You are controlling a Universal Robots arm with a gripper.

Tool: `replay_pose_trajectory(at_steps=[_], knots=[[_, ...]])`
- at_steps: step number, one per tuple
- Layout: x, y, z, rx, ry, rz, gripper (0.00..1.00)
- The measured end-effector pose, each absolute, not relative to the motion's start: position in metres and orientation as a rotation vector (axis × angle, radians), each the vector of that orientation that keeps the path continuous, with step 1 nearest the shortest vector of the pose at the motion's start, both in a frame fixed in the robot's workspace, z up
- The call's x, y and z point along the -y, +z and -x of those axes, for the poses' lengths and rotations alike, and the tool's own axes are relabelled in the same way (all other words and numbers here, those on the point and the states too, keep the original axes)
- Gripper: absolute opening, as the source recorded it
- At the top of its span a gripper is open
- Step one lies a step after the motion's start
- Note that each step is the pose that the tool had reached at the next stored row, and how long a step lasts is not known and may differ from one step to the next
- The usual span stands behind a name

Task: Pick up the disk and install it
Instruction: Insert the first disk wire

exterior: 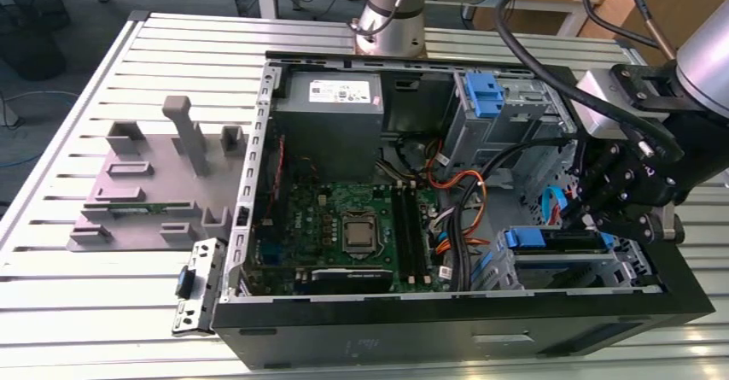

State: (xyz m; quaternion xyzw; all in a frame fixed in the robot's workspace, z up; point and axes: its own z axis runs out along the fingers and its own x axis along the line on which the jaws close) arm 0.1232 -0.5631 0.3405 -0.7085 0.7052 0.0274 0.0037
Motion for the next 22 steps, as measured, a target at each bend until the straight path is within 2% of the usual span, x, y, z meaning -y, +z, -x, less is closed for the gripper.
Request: replay_pose_trajectory(at_steps=[22], knots=[[0.5659,0.3382,-0.1209,-2.209,0.084,2.220,0.16]])
